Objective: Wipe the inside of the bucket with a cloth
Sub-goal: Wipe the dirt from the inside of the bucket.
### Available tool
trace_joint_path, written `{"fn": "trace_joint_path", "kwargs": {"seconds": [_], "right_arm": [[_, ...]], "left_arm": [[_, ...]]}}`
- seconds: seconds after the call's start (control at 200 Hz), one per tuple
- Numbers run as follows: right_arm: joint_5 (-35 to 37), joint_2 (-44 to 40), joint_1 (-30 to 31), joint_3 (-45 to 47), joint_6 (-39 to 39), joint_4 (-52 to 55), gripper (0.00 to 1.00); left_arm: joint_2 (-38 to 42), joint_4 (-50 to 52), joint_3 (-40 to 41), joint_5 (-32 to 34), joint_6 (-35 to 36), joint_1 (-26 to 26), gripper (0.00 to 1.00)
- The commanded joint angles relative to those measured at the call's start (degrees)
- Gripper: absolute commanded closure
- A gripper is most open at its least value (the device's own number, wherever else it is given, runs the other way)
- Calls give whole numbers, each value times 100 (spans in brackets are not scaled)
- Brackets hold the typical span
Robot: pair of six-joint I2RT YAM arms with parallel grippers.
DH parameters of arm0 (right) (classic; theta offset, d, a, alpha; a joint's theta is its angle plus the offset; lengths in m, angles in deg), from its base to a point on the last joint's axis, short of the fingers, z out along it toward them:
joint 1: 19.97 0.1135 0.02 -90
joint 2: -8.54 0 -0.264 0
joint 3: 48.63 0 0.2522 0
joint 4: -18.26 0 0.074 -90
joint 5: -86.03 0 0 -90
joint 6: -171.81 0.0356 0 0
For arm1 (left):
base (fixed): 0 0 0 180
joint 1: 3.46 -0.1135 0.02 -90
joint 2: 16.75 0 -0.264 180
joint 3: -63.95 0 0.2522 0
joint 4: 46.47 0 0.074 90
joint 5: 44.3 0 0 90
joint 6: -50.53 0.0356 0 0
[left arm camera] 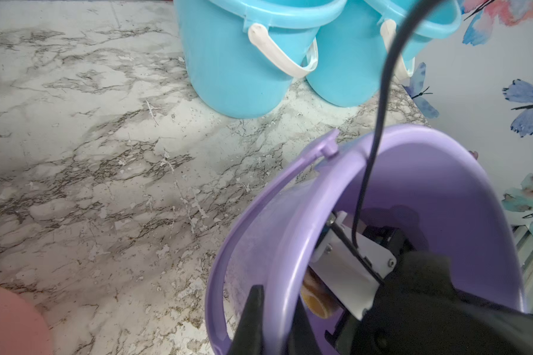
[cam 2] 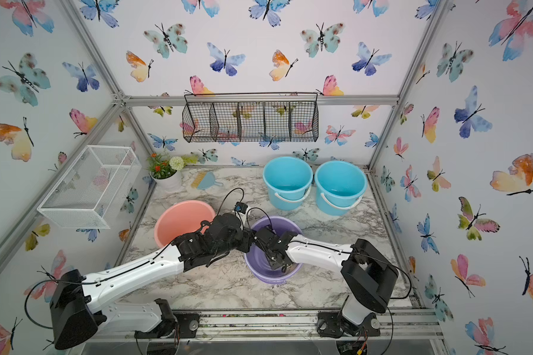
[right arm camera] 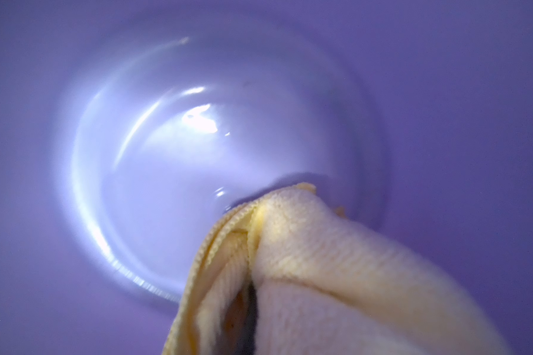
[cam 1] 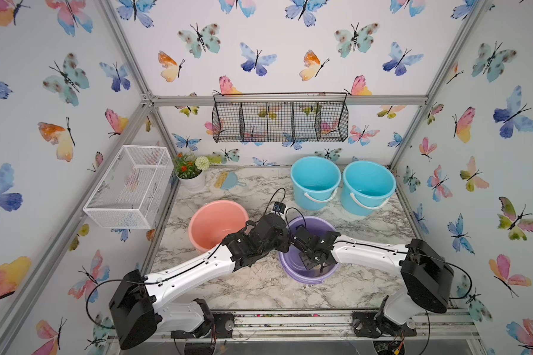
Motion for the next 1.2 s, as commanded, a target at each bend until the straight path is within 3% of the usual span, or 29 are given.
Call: {"fn": "trace_joint_path", "kwargs": {"seconds": [0.0, 0.195, 0.35, 0.445, 0.536, 0.696, 0.851, 1.011, 1.196], "right_arm": [[-1622, 96, -47, 119, -156, 741, 98], [-3933, -174, -431, 795, -175, -965, 98], [-4953, -59, -574, 1150, 130, -2770, 98], [-5183, 155, -628, 1230, 355, -3714, 98], [-4746, 340, -628, 1194, 492, -4119, 98], [-3127, 630, -626, 1074, 457, -4261, 98], [-2220, 716, -628, 884, 442, -4389, 98], [-940, 556, -627, 753, 530, -3976, 98], [216, 752, -618, 232, 445, -2634, 98]], "left_arm": [[27, -107, -194, -278, 50, 63, 100], [18, -129, -184, -295, 33, 63, 100], [31, -144, -165, -294, -11, 64, 100], [12, -105, -191, -300, 5, 64, 100], [-3, -59, -206, -304, 6, 63, 100], [41, -111, -160, -307, -63, 63, 100], [-30, -51, -195, -313, -74, 63, 100], [5, -58, -124, -289, -117, 63, 100], [-28, -15, -167, -296, -134, 69, 100]]}}
